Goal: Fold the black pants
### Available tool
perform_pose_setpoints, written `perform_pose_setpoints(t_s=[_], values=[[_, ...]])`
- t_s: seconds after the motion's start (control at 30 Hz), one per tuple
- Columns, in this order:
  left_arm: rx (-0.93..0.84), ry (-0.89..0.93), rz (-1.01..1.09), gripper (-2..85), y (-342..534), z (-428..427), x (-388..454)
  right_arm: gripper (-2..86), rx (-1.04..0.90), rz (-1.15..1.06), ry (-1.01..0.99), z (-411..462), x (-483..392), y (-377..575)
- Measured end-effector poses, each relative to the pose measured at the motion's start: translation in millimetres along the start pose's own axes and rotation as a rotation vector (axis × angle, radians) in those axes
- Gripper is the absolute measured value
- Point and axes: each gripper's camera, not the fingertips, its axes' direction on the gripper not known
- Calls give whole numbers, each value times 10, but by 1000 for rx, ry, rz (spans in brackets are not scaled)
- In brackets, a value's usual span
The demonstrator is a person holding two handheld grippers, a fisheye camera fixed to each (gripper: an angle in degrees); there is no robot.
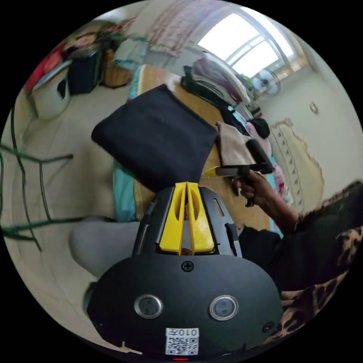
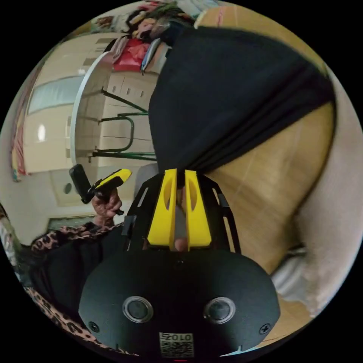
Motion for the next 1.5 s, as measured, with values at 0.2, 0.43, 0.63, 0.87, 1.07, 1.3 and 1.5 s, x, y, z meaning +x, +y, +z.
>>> perform_pose_setpoints(t_s=[0.2, 0.43, 0.63, 0.87, 1.07, 1.3, 1.5], values=[[96, 189, -354, 97, -69, 274, -542, 197, 34, -41, 100, -769, 257, -970], [216, 242, -507, 127, -121, 374, -796, 218, -139, -57, 137, -715, 622, -1697], [192, 228, -520, 132, -284, 497, -871, 205, -149, -151, 118, -706, 497, -1630], [128, 126, -460, 102, -391, 471, -759, 118, -136, -114, 166, -851, 508, -1560], [128, 297, -413, 82, -383, 223, -630, 79, -77, -120, -105, -1378, 366, -1462], [102, 440, -288, 78, -229, 27, -150, 73, 33, -154, -150, -2236, -97, -871], [141, 474, -72, 75, -212, -469, 434, 71, 174, -195, -158, -3012, -475, -509]])
